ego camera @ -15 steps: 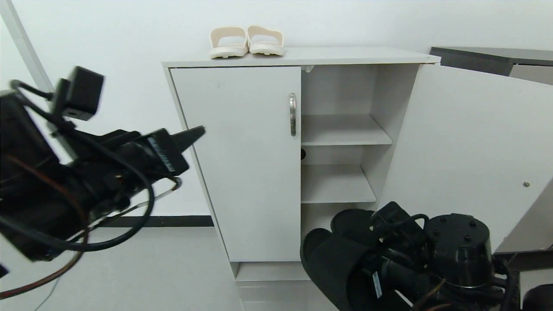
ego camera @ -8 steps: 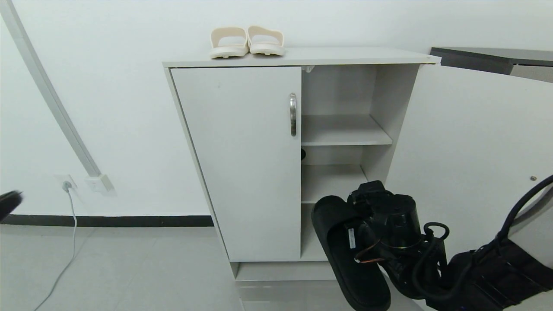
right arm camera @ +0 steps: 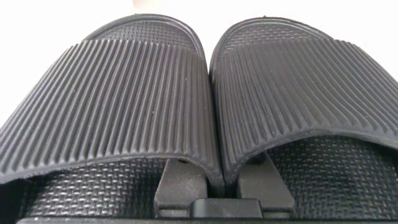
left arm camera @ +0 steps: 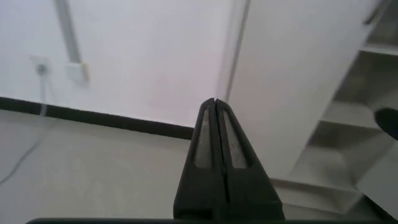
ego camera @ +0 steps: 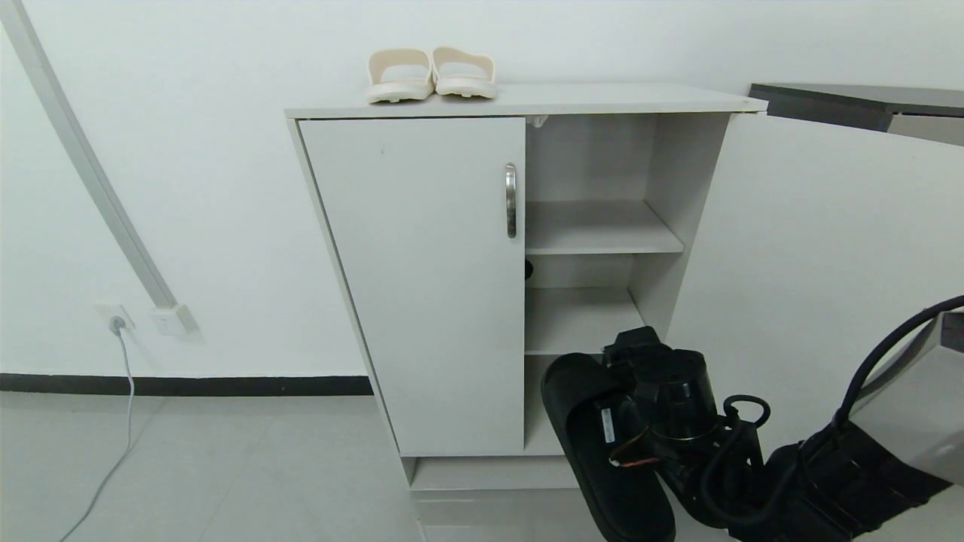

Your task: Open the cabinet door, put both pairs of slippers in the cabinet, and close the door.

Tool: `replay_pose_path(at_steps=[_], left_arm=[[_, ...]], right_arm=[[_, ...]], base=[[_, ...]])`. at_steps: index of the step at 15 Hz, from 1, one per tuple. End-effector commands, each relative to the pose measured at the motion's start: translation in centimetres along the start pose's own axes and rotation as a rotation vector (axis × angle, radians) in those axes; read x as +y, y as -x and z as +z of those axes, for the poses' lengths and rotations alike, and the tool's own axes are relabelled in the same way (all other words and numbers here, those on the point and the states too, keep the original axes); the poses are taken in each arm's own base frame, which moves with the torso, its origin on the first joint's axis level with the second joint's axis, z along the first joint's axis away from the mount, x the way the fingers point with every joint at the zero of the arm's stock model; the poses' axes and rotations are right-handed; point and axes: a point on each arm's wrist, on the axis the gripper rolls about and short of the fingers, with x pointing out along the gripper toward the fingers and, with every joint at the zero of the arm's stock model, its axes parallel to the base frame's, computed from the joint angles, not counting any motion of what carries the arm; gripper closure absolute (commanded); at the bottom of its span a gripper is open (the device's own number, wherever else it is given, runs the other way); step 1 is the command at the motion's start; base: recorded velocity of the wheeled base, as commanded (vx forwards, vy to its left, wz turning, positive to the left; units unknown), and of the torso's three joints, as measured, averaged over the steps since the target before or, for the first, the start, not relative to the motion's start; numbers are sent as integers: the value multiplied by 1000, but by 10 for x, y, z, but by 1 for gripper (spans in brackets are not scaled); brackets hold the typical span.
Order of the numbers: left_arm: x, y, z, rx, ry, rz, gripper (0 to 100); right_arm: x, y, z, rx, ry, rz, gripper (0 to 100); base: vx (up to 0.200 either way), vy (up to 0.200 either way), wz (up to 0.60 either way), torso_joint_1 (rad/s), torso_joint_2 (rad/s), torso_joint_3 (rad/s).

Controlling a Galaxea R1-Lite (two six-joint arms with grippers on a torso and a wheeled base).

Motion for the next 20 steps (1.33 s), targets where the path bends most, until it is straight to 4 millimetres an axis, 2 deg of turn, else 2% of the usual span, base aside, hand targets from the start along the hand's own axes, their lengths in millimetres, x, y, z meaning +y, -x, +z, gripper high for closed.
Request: replay_pose_path(at_steps=[1, 3, 5, 7, 9, 12, 15, 18, 20], left_arm=[[0, 2, -12, 27, 15, -24, 100], [5, 3, -22, 114, -13, 152, 100], [5, 3, -21, 113, -36, 169, 100], [1, 3, -22, 128, -27, -27, 100], [4, 10, -23, 48, -42, -130, 100], [6, 10, -23, 42, -17, -58, 100], [6, 10, -23, 42, -16, -58, 100], [6, 10, -23, 41, 7, -53, 100], [6, 10, -23, 39, 15, -53, 100]], right_arm=[[0, 0, -3, 9, 5, -1, 100], [0, 0, -4, -3, 2, 1, 100], [1, -2, -6, -14, 1, 2, 100], [2, -5, -8, -18, 0, 7, 100], [4, -6, -11, -11, 6, 8, 100], [6, -9, -7, -34, -7, 5, 100], [20, -30, 8, -94, -49, -9, 100], [38, -61, 19, -138, -113, -152, 100], [41, -63, 20, -110, -137, -158, 100]], base=[[0, 0, 0, 0, 0, 0], [0, 0, 0, 0, 0, 0], [0, 0, 0, 0, 0, 0], [0, 0, 0, 0, 0, 0], [0, 0, 0, 0, 0, 0], [0, 0, 0, 0, 0, 0], [0, 0, 0, 0, 0, 0], [0, 0, 0, 0, 0, 0], [0, 0, 0, 0, 0, 0]])
